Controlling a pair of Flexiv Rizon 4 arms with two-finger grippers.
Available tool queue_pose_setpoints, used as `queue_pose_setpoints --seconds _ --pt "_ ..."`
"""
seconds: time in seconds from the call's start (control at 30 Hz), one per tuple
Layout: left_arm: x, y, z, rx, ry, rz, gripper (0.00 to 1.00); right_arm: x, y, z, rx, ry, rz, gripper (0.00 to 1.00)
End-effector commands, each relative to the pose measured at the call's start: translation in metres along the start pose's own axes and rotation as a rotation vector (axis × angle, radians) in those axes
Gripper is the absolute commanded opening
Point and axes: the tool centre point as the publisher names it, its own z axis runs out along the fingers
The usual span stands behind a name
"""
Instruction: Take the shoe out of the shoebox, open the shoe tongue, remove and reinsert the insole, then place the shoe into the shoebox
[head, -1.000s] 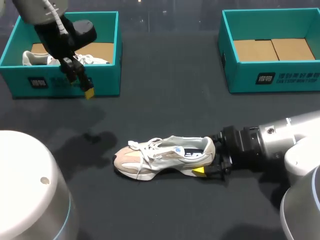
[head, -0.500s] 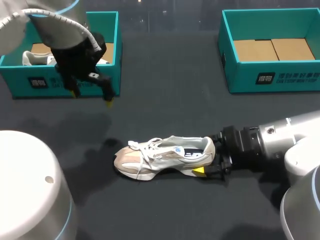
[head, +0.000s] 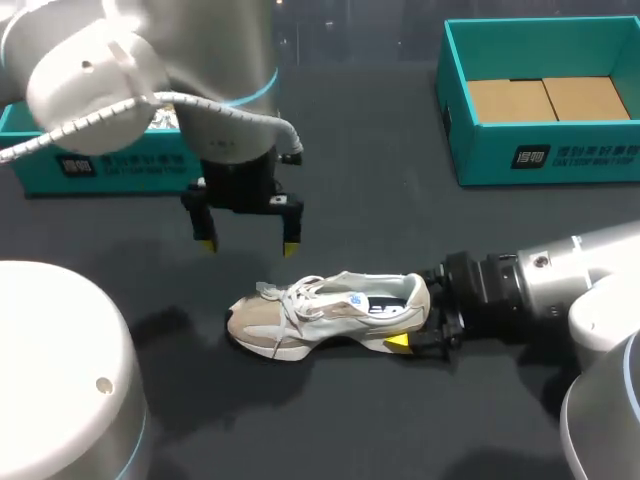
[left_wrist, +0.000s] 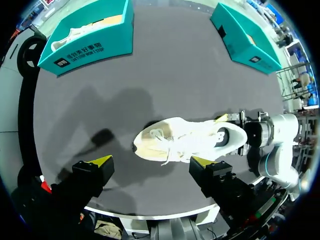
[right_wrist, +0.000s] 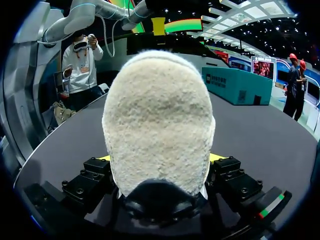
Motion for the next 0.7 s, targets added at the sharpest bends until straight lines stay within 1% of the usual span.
queue_pose_setpoints --seconds 0.03,0.33,0.4,0.43,0.47,0.6,0.7 --pt "0.035 -0.01 0.006 -0.021 -0.143 -0.006 1.0 0.002 0.0 0.0 0.004 -0.001 0.0 0.0" --pt "0.035 -0.01 0.006 -0.021 -0.143 -0.006 1.0 0.002 0.0 0.0 0.004 -0.001 0.0 0.0" --pt "0.044 -0.012 0.015 -0.016 -0.189 -0.053 1.0 0.002 0.0 0.0 0.004 -0.001 0.0 0.0" --pt "0.05 -0.012 0.019 -0.025 -0.188 -0.051 1.0 0.002 0.0 0.0 0.004 -0.001 0.0 0.0" --pt "0.057 -0.011 0.021 -0.052 -0.184 -0.042 1.0 0.002 0.0 0.0 0.004 -0.001 0.0 0.0" --pt "0.082 -0.003 0.029 -0.088 -0.181 -0.043 1.0 0.002 0.0 0.0 0.004 -0.001 0.0 0.0" --pt "0.097 0.0 0.035 -0.132 -0.192 -0.014 1.0 0.002 0.0 0.0 0.004 -0.001 0.0 0.0"
